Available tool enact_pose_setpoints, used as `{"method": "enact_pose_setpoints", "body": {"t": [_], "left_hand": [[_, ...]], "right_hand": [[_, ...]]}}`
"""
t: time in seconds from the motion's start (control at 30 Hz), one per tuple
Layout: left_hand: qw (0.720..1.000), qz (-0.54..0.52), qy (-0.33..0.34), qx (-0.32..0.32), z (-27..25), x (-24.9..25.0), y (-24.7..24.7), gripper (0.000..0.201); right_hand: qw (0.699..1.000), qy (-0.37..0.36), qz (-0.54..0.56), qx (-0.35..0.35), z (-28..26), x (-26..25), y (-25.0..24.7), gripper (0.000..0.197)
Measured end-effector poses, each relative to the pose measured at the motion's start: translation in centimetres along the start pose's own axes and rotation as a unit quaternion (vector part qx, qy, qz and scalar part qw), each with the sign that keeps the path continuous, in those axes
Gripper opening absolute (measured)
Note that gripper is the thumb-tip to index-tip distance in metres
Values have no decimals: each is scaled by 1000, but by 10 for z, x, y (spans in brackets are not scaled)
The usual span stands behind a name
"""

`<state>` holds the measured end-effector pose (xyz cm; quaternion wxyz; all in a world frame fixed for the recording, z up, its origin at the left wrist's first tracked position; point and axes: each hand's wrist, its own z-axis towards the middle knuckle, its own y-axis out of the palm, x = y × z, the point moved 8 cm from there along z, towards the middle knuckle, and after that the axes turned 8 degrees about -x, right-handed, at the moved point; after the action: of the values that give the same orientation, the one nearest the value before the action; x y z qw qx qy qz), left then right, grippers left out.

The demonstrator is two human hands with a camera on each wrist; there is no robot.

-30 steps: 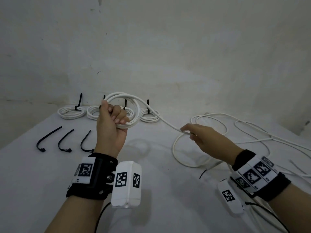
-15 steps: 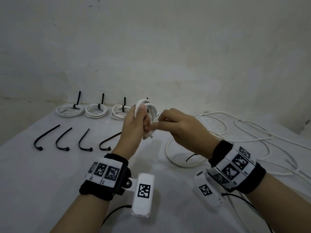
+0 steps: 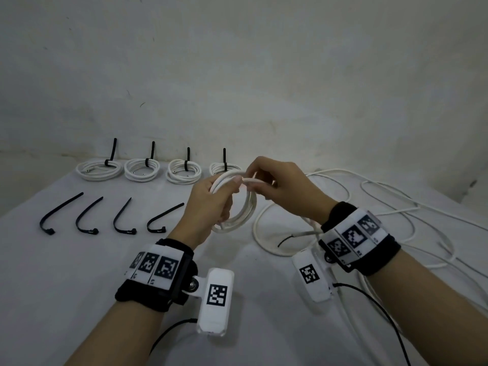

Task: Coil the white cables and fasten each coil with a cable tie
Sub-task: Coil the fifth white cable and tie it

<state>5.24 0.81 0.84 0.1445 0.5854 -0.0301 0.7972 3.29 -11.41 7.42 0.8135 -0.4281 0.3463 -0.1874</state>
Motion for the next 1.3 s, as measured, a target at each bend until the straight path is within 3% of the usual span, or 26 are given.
{"method": "enact_pose_setpoints", "body": {"t": [0.13,0.27,0.33,0.5,0.7,0.83,0.97,1.07,1.23,1.3], "left_hand": [[994,-87,8,70,3,0,-18,29],[989,-117,37,86,4,6,-29,26],[990,-110,43,77,4,7,-26,24],[993,-92,42,57,2,3,-16,26],[991,-115,18,61,3,1,-19,29],[987,-151,18,55,4,4,-18,30],[985,-165,31,47,5,7,-17,33],[979,-199,17,41,5,4,-20,34],[973,-230,0,13,5,0,-14,34],[968,-250,6,10,5,1,-12,34]], "right_hand": [[991,103,33,-84,-21,36,-7,9],[974,169,-81,-128,-49,73,-17,16],[970,202,-88,-103,-58,89,-23,21],[971,229,-12,74,-66,107,-37,18],[971,162,-36,173,-57,107,-45,10],[968,108,-104,203,-46,103,-59,6],[970,125,-167,125,-29,106,-50,9],[978,132,-141,84,-16,105,-57,8],[956,53,-139,252,-17,74,-121,12],[961,75,-161,211,-17,81,-119,13]]}}
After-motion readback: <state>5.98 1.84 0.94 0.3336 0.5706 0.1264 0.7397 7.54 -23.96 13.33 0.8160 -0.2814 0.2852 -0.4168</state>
